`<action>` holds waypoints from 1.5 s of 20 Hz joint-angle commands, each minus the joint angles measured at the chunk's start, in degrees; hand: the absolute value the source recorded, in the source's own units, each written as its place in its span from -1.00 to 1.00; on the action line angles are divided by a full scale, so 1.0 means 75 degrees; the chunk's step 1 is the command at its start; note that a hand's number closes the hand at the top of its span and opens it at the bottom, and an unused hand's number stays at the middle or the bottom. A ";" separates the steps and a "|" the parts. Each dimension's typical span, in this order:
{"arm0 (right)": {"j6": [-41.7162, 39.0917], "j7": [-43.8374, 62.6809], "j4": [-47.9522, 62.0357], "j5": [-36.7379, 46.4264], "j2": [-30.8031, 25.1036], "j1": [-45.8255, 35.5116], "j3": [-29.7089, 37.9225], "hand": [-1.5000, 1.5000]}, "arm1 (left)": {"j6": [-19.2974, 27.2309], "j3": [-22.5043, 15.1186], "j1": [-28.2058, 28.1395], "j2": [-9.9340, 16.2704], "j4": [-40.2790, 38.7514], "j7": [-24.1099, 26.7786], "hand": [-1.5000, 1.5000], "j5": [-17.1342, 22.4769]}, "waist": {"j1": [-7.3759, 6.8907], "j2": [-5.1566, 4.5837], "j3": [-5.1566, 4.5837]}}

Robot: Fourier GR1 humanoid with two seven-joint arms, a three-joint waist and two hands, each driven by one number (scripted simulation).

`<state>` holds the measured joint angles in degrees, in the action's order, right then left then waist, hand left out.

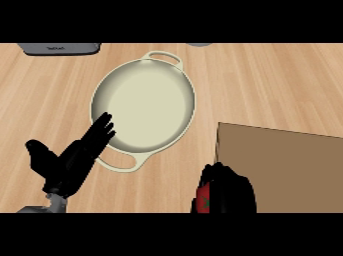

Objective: Pick the tomato from the tray and place it in the pot

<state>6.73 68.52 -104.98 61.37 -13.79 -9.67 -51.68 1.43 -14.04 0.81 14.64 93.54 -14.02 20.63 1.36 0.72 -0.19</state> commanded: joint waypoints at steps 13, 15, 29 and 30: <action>-0.3319 0.1479 -0.2991 0.0964 0.1815 -0.2843 0.1240 1.00 | -0.0020 -0.0122 0.0246 -0.0363 -0.0105 -0.0080 0.00 -0.0220 | -0.0250 -0.0073 0.0002; -0.3107 0.1333 -0.2491 0.0699 0.1821 -0.3244 0.1552 1.00 | -0.0294 -0.0035 0.0104 -0.0181 -0.0026 -0.0114 0.00 -0.0104 | -0.0266 -0.0080 0.0009; -0.1477 -0.0370 0.2378 -0.1471 0.1835 -0.6642 0.4379 1.00 | -0.0505 0.0076 0.0319 -0.0239 -0.0240 -0.0103 0.00 -0.0149 | -0.0397 -0.0145 0.0014; -0.1410 -0.0405 0.2682 -0.1536 0.1836 -0.6730 0.4339 1.00 | -0.0564 -0.0049 -0.0163 -0.0262 -0.0003 0.0274 0.00 -0.0263 | -0.0425 -0.0128 0.0015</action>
<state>-8.18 63.17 -94.79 52.84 -0.48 -55.00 -21.93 -1.34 -14.46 1.53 12.67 93.56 -14.45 18.86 -1.69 -0.19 -0.10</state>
